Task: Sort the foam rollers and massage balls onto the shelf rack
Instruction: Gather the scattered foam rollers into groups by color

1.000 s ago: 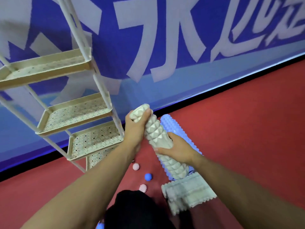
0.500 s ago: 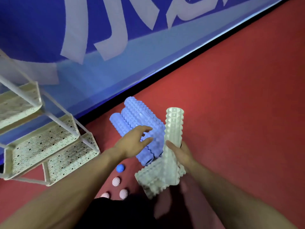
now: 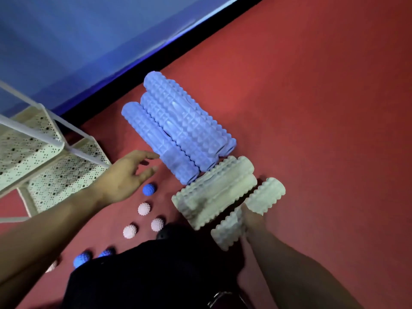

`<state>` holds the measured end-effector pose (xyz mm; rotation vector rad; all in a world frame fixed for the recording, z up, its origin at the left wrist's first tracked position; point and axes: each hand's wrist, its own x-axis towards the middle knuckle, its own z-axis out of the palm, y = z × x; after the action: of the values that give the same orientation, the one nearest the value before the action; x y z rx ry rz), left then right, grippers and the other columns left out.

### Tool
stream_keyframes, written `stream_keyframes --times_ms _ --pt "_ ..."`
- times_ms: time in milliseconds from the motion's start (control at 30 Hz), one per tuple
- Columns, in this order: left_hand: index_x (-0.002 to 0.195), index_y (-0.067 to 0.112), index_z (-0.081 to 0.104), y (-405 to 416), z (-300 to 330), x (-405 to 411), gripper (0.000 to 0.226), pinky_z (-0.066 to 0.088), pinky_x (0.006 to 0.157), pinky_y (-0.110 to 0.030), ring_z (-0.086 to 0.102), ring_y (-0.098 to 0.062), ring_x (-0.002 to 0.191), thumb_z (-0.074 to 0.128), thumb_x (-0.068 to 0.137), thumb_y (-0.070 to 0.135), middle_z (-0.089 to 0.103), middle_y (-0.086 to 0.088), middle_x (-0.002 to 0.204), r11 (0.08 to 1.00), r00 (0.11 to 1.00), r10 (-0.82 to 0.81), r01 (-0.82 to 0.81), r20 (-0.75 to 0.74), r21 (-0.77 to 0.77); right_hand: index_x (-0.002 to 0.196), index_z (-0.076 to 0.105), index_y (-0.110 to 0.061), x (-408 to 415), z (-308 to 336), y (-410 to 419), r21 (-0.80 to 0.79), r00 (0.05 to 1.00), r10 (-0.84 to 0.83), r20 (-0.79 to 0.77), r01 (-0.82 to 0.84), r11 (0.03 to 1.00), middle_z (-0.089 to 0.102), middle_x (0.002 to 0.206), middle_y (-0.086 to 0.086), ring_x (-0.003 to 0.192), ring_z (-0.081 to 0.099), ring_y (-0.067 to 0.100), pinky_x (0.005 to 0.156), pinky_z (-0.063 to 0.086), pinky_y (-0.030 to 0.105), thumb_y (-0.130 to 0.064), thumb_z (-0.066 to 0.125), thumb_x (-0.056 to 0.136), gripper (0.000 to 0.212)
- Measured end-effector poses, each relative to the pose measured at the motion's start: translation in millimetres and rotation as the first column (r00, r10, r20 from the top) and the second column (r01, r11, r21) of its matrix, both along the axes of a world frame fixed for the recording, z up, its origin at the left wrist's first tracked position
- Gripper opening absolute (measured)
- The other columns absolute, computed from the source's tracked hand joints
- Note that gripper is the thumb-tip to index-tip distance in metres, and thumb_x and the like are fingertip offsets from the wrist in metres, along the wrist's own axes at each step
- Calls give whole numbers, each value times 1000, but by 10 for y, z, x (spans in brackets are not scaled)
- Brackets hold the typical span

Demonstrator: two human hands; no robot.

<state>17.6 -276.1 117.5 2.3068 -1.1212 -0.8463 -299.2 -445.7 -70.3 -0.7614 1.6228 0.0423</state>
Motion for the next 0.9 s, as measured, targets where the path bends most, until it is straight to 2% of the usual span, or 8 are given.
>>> stream_keyframes --times_ms 167,333,500,600,667,733,800,900 --pt "129 29 62 215 -275 -22 32 49 101 -34 62 -4 110 63 97 31 60 10 124 997 995 81 -81 -52 7 115 68 2 151 -225 189 75 994 97 -43 -94 993 69 114 21 109 66 39 103 50 50 -47 56 99 53" --pt "125 34 62 356 -439 1 28 48 93 -25 58 11 105 63 97 32 57 24 116 992 988 129 -130 -89 -1 125 60 -4 216 -230 175 116 994 110 -17 -107 987 65 117 14 106 66 31 100 54 48 -30 58 99 36" --pt "123 37 61 579 -570 3 27 46 94 -23 58 10 106 62 96 38 59 20 123 972 960 232 -235 -157 -4 136 55 -8 230 -181 200 86 998 68 -9 -67 994 64 128 12 111 65 31 101 52 43 -32 66 94 49" --pt "126 35 59 791 -630 -6 29 48 97 -28 59 5 110 60 97 40 58 18 128 966 952 259 -256 -161 38 131 58 -5 342 7 219 -95 949 270 -166 -288 953 64 128 13 115 61 32 106 46 45 -33 60 96 45" --pt "126 35 58 963 -654 -7 29 48 98 -29 58 5 111 60 98 40 58 14 130 958 947 286 -280 -144 63 138 49 -5 484 230 248 -215 837 409 -364 -503 837 56 133 16 121 56 37 105 44 47 -40 56 97 54" --pt "127 35 57 1151 -679 -13 30 50 98 -31 58 5 110 59 98 40 58 12 130 945 937 325 -317 -128 75 141 46 -6 683 466 325 -417 788 511 -344 -616 668 51 136 18 125 52 37 104 43 47 -38 54 99 53" --pt "130 33 57 1354 -702 -20 33 50 100 -34 58 3 111 58 98 42 58 12 131 930 924 365 -356 -116 93 140 48 -9 901 678 423 -550 636 692 -340 -732 402 52 136 12 125 51 31 105 43 44 -36 54 99 50" --pt "130 34 57 1722 -749 -33 33 50 101 -35 59 1 110 59 98 43 58 10 133 890 886 451 -439 -106 119 141 51 -15 1251 945 549 -636 313 868 -385 -772 -5 54 139 4 126 51 23 106 41 37 -39 54 99 48"
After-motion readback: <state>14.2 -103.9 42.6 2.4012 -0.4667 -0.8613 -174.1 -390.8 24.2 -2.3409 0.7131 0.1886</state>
